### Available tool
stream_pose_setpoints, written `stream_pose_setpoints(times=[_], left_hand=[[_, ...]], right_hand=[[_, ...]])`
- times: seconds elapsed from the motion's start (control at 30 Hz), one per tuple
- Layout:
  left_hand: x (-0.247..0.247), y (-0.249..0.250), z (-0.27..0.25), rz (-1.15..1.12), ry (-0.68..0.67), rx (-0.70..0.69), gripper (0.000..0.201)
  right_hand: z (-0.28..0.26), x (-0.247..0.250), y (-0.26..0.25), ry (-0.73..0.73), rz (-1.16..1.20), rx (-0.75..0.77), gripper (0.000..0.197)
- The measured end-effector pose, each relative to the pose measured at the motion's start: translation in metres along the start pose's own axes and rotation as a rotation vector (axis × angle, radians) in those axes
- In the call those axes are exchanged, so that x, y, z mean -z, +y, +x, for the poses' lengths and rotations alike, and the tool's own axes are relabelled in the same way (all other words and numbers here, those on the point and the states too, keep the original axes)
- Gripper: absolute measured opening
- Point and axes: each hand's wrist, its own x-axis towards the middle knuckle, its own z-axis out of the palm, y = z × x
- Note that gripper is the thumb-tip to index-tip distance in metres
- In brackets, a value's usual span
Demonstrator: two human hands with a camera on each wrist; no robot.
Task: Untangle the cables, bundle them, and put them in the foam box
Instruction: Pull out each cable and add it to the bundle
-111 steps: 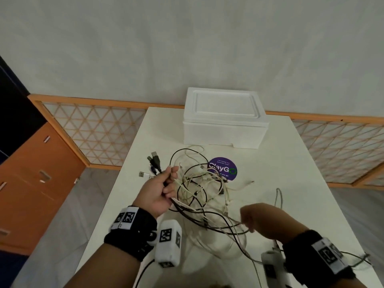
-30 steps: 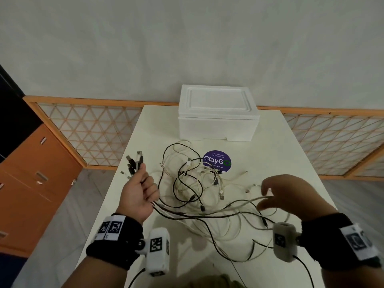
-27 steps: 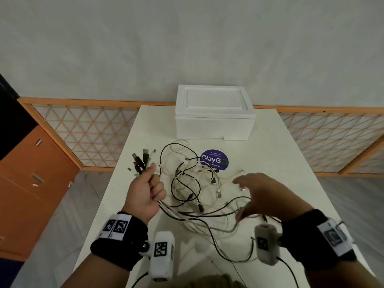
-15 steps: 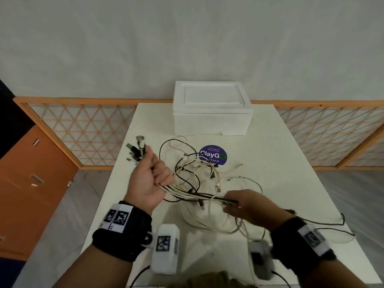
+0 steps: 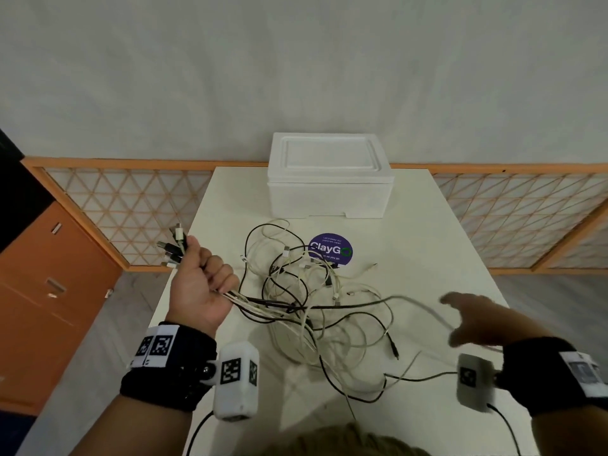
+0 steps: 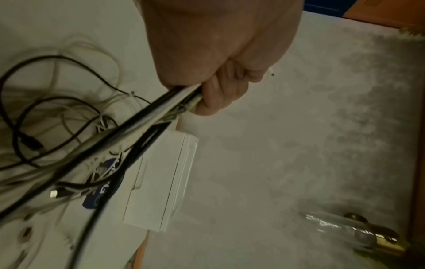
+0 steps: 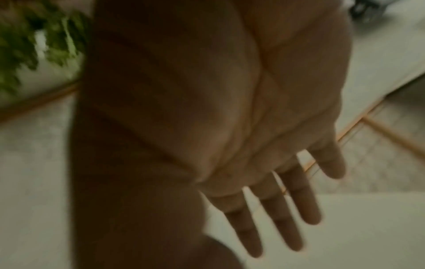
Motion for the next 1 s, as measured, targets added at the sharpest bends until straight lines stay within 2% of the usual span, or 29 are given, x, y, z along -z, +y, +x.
stream_pose_setpoints(times=[0.03, 0.1, 0.13, 0.2, 0.27, 0.33, 0.4, 0.53, 0.67, 0.73, 0.83, 0.9, 1.0], left_hand=[[-0.008, -0.006, -0.004, 0.007, -0.014, -0.002, 0.049], [-0.028, -0.020, -0.013, 0.036, -0.051, 0.007, 0.049], [-0.040, -0.028, -0.019, 0.052, -0.076, 0.016, 0.049], [-0.063, -0.041, -0.029, 0.086, -0.134, 0.027, 0.050], [-0.083, -0.044, -0.038, 0.106, -0.184, 0.011, 0.051], [-0.094, -0.035, -0.043, 0.110, -0.204, -0.034, 0.052], [-0.095, -0.020, -0.045, 0.112, -0.183, -0.095, 0.050], [-0.086, 0.002, -0.043, 0.103, -0.102, -0.185, 0.048], [-0.087, 0.011, -0.043, 0.094, -0.076, -0.229, 0.049], [-0.091, 0.010, -0.045, 0.097, -0.081, -0.232, 0.050], [-0.100, -0.001, -0.049, 0.115, -0.087, -0.207, 0.050], [-0.107, -0.011, -0.052, 0.122, -0.099, -0.176, 0.051], [-0.120, -0.027, -0.058, 0.142, -0.142, -0.094, 0.054]], right_hand=[[-0.002, 0.006, -0.017, 0.041, 0.082, 0.120, 0.078], [-0.017, 0.021, -0.069, 0.219, 0.384, 0.401, 0.070], [-0.029, 0.028, -0.097, 0.261, 0.520, 0.530, 0.067], [-0.045, 0.038, -0.143, 0.181, 0.573, 0.722, 0.072], [-0.048, 0.034, -0.164, 0.079, 0.425, 0.830, 0.066], [-0.039, 0.029, -0.155, 0.145, 0.206, 0.828, 0.045], [-0.024, 0.023, -0.125, 0.185, 0.018, 0.705, 0.032], [0.008, 0.005, -0.056, 0.011, -0.284, 0.468, 0.035], [0.027, -0.016, -0.007, -0.184, -0.343, 0.302, 0.030], [0.029, -0.021, 0.008, -0.164, -0.330, 0.267, 0.031], [0.022, -0.010, 0.004, -0.098, -0.230, 0.276, 0.050], [0.006, 0.014, -0.015, -0.045, -0.106, 0.371, 0.066], [-0.037, 0.052, -0.059, 0.071, 0.322, 0.651, 0.076]])
